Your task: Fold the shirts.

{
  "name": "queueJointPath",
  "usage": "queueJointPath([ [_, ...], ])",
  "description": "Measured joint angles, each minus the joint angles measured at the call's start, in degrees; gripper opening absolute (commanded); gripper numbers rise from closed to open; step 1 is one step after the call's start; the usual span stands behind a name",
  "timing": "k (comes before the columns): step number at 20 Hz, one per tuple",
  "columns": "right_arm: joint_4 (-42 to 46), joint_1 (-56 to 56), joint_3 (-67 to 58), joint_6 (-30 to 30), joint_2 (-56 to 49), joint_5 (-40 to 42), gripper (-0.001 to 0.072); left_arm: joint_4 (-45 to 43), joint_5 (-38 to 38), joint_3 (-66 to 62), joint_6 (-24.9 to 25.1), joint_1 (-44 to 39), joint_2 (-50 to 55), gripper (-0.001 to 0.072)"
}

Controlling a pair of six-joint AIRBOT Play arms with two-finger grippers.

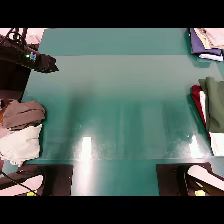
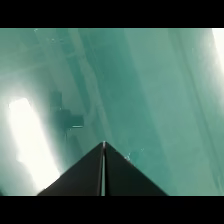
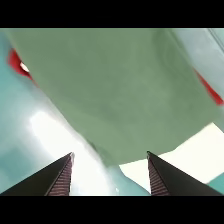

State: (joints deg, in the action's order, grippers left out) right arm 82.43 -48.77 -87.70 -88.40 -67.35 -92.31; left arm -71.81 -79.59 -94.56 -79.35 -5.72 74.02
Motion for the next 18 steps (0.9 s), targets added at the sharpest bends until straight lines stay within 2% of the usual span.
queueJointPath([
  [3, -1.4, 0.9, 0.0, -1.4, 0.0, -1.3, 0.0531, 0.0, -0.3, 0.0, 0.2, 0.0, 0.0, 0.0032],
  [6, -9.6, 5.8, 0.0, -2.2, 0.0, -2.1, 0.0530, 0.0, -0.2, 0.0, 0.2, 0.0, 0.0, 0.0032],
  [9, -16.8, 16.0, 0.0, -2.4, 0.0, -3.1, 0.0521, 0.5, -0.8, 0.0, -0.3, 0.0, 0.0, 0.0032],
  [10, -18.2, 20.5, 0.0, -2.5, 0.0, -3.2, 0.0490, 0.6, -0.9, 0.0, -0.5, 0.0, 0.0, 0.0032],
  [11, -19.3, 25.2, 0.0, -2.4, 0.0, -3.3, 0.0387, 0.8, -0.9, 0.0, -0.8, 0.0, 0.0, 0.0032],
  [13, -20.5, 33.8, 0.0, -2.0, 0.0, -2.9, 0.0123, 0.9, -0.5, 0.0, -1.0, 0.0, 0.0, 0.0032],
  [14, -21.0, 38.2, 0.0, -1.3, 0.0, -2.4, 0.0021, 0.9, -0.1, 0.0, -1.1, 0.0, 0.0, 0.0032],
  [18, -21.9, 51.2, 0.0, 0.8, 0.0, -0.7, 0.0021, 1.1, 1.0, 0.0, -1.4, 0.0, 0.0, 0.0032],
])
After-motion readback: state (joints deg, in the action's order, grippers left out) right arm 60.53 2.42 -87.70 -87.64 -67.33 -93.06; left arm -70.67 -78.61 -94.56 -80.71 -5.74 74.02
